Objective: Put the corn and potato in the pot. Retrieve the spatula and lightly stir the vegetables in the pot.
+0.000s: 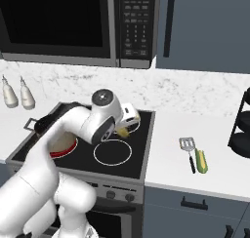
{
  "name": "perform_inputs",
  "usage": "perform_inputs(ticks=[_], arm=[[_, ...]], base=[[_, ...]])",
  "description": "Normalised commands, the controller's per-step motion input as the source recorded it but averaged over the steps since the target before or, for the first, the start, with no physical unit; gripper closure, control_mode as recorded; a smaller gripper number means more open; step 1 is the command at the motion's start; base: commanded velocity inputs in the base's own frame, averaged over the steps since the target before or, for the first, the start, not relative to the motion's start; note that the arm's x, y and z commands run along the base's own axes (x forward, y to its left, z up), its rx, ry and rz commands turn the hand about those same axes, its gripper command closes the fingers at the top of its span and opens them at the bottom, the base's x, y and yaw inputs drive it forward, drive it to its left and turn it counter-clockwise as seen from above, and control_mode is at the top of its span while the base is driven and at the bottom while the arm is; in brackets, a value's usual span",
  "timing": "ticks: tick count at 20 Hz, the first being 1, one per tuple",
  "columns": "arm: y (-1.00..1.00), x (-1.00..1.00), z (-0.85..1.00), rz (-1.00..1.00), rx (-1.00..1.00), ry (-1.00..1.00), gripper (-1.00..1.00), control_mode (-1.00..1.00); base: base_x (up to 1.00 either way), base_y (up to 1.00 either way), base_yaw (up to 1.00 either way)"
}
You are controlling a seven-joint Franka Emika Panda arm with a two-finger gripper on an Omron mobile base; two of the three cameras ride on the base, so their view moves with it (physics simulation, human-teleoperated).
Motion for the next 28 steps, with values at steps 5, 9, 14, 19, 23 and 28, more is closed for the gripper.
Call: perform_inputs(ticks=[5,9,14,19,23,28], arm=[[1.0,0.0,0.7,0.05,-0.16,0.0,1.0,-1.0],[1.0,0.1,0.47,0.06,-0.12,0.03,1.0,-1.0],[1.0,0.36,0.08,0.13,-0.01,0.16,1.0,-1.0],[1.0,0.31,-0.34,0.25,0.05,0.2,1.0,-1.0],[1.0,0.51,-0.68,0.17,-0.01,0.14,1.0,-1.0],[0.9,0.8,-0.66,0.06,0.0,0.15,1.0,-1.0]], base=[[0.0,0.0,0.0],[0.0,0.0,0.0],[0.0,0.0,0.0],[0.0,0.0,0.0],[0.0,0.0,0.0],[0.0,0.0,0.0]])
